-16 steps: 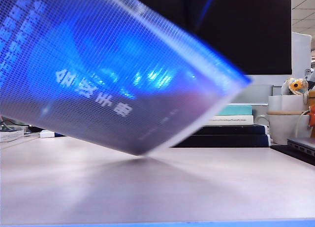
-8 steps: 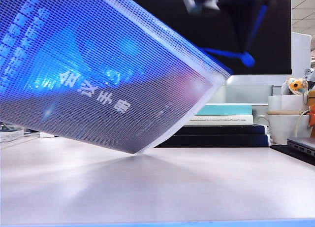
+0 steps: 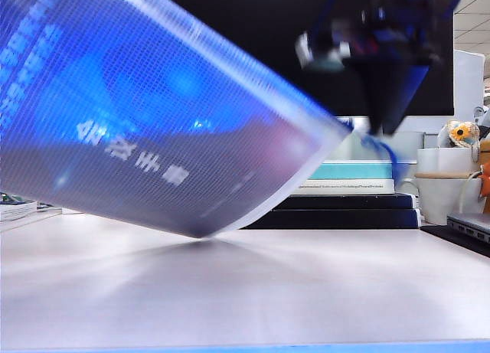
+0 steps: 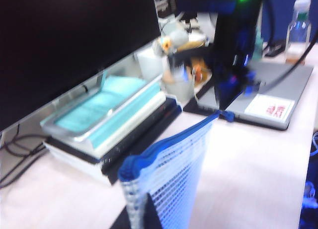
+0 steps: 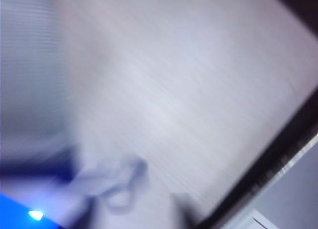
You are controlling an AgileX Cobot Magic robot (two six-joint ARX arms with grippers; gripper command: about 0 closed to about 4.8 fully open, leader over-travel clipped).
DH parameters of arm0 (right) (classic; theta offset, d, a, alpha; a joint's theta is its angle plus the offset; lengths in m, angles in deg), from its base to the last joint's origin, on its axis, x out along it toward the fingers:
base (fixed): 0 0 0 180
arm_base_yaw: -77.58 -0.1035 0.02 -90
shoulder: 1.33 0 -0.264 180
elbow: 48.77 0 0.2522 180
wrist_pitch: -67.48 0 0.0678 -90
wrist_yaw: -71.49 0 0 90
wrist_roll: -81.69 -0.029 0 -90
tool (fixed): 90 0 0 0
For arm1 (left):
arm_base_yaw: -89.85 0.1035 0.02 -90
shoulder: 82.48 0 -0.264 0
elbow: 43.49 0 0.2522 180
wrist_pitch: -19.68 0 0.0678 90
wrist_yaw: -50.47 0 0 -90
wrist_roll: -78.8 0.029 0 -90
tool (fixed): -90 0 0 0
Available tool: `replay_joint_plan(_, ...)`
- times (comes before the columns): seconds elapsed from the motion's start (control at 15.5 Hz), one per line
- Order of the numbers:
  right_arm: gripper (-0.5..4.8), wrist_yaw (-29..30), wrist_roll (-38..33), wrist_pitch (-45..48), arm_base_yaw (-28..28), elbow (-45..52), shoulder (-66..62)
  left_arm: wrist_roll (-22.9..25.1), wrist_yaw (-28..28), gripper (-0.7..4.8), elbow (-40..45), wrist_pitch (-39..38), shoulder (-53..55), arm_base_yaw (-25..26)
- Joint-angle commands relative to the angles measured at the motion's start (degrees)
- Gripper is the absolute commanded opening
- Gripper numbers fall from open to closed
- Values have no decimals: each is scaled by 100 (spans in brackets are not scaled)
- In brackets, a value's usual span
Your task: Pick up the transparent plastic file bag with a blue zipper and close its zipper.
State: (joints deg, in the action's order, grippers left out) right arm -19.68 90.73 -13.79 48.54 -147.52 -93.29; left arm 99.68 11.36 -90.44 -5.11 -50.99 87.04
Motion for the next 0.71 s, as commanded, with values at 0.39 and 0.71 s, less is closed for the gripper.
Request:
replay_joint_plan(0.39,337,920,57,299,7,-26,1029,120,-584,1,-11,-413,66,2)
replay_joint_plan(0.71,337,925,52,345,7,-26,1344,-291,531,479,-24,-568,59,2)
